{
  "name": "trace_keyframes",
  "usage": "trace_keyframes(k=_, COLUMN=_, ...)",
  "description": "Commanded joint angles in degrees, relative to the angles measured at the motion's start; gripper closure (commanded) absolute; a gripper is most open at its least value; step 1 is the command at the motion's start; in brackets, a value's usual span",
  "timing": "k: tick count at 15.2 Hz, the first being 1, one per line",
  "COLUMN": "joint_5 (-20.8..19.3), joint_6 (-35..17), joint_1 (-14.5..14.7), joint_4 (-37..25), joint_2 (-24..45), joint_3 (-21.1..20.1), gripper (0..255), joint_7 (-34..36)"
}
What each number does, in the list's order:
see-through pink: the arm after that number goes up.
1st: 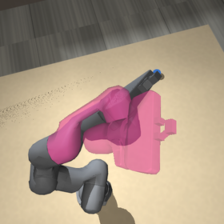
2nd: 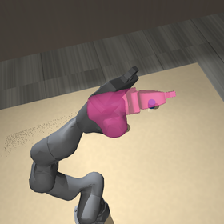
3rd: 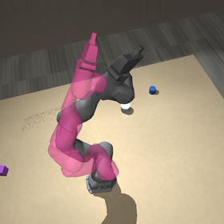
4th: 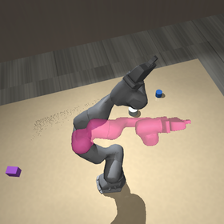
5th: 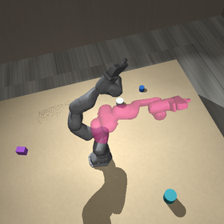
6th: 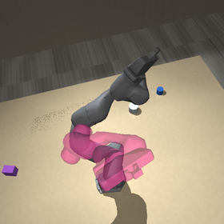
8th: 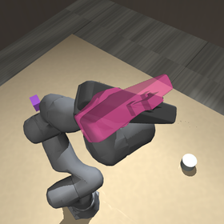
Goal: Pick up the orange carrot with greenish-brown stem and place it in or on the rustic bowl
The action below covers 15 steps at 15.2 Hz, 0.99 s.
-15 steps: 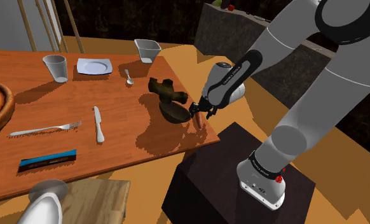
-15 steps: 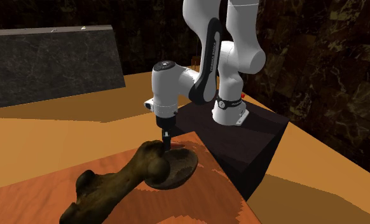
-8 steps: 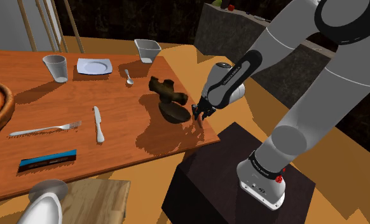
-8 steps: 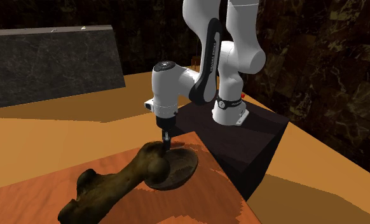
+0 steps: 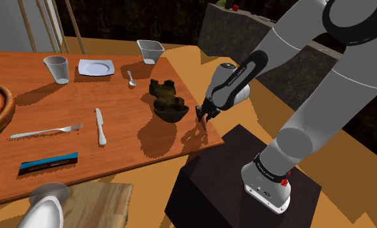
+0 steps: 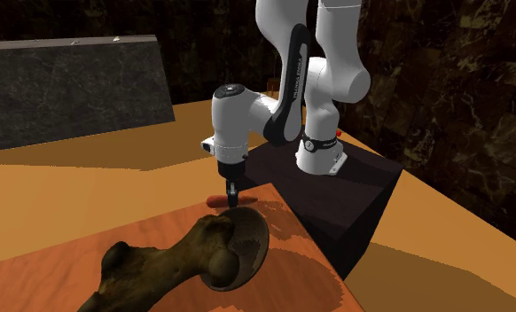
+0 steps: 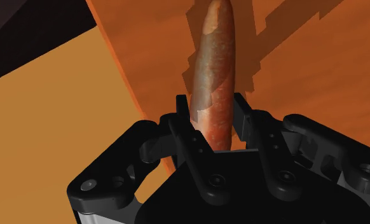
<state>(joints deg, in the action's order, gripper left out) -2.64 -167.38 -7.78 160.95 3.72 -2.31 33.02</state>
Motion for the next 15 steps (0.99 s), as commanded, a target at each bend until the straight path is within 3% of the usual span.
trace_keyframes(k=1, joint_5=0.5, joint_6=1.5, joint_1=0.0, joint_4=0.1, joint_2=-1.7, joint_3=-0.2, gripper=255, joint_7=-0.3)
trace_keyframes(k=15, joint_5=2.8, joint_6=16.4, joint_1=0.5, joint_4=-0.1, joint_2=-16.3, joint_3=-0.2, gripper=255, joint_7=-2.0)
